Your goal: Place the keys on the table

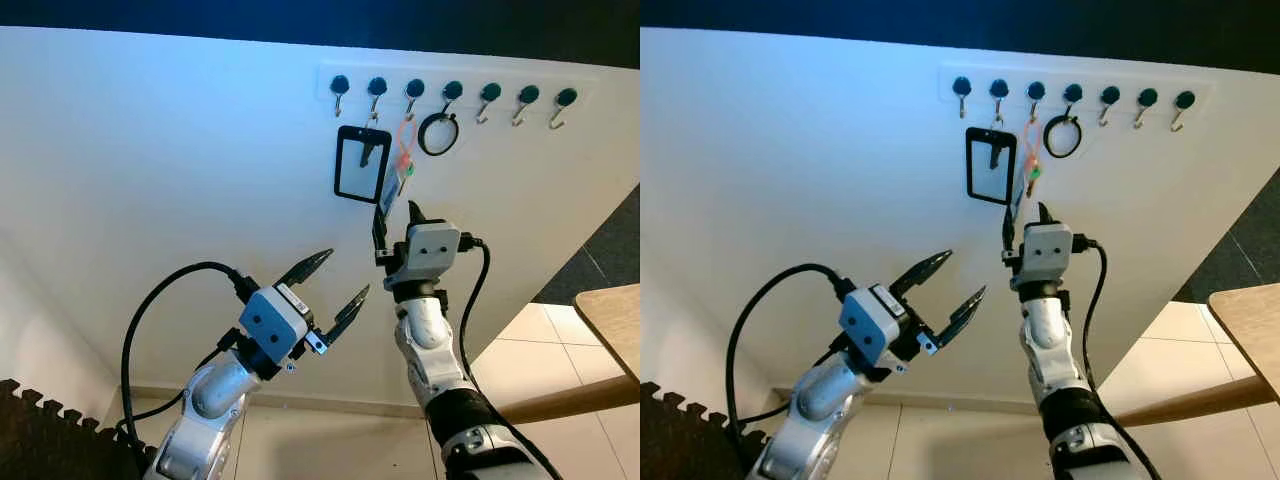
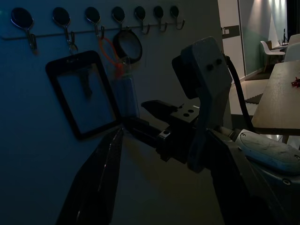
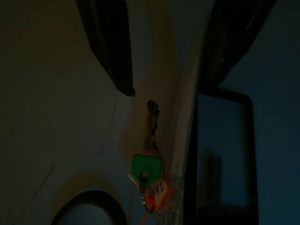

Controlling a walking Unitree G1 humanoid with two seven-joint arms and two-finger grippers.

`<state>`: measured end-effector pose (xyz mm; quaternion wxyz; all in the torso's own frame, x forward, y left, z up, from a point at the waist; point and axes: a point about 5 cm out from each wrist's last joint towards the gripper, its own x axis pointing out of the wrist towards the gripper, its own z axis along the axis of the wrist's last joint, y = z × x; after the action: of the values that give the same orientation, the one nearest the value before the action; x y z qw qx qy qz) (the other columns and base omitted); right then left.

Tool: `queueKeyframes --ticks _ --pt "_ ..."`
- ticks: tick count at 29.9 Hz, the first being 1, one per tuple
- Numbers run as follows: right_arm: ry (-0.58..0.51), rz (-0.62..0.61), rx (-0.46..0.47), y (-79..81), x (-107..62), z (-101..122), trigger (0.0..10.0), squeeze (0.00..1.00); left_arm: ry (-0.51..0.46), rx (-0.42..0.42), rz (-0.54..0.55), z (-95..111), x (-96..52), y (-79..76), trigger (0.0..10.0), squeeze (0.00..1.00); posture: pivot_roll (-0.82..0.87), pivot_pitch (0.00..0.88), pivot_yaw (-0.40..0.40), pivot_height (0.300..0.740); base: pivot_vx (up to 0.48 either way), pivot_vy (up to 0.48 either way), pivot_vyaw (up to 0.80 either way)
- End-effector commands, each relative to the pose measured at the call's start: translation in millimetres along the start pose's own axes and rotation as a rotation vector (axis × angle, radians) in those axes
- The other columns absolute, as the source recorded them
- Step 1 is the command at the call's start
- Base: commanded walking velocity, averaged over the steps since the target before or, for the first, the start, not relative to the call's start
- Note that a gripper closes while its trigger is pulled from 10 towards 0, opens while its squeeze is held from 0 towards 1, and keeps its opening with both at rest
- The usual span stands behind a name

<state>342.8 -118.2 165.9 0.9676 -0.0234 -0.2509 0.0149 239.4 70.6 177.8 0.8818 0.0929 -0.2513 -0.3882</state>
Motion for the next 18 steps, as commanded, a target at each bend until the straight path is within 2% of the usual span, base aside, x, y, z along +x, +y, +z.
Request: queueKeyframes --ticks 1,2,18 --pt "0.018 -0.004 0.016 -0.1 2.6 -0.7 1.3 0.00 0.023 0.022 -0.017 -1.2 -2.2 -0.6 10.0 0.00 0.09 0.096 -0.051 0.740 0.000 0.000 0.00" --pt "0.026 -0.002 0.025 0.6 3.1 -1.6 0.0 0.00 0.022 0.024 -0.017 -1.0 -1.9 -0.8 10.0 0.00 0.09 0.096 -0.052 0.740 0.000 0.000 0.00" --pt "0.006 0.002 0.040 1.4 4.8 2.9 0.0 0.00 0.018 0.028 -0.020 -0.4 0.0 -0.4 10.0 0.00 0.08 0.096 -0.051 0.740 0.000 0.000 0.00"
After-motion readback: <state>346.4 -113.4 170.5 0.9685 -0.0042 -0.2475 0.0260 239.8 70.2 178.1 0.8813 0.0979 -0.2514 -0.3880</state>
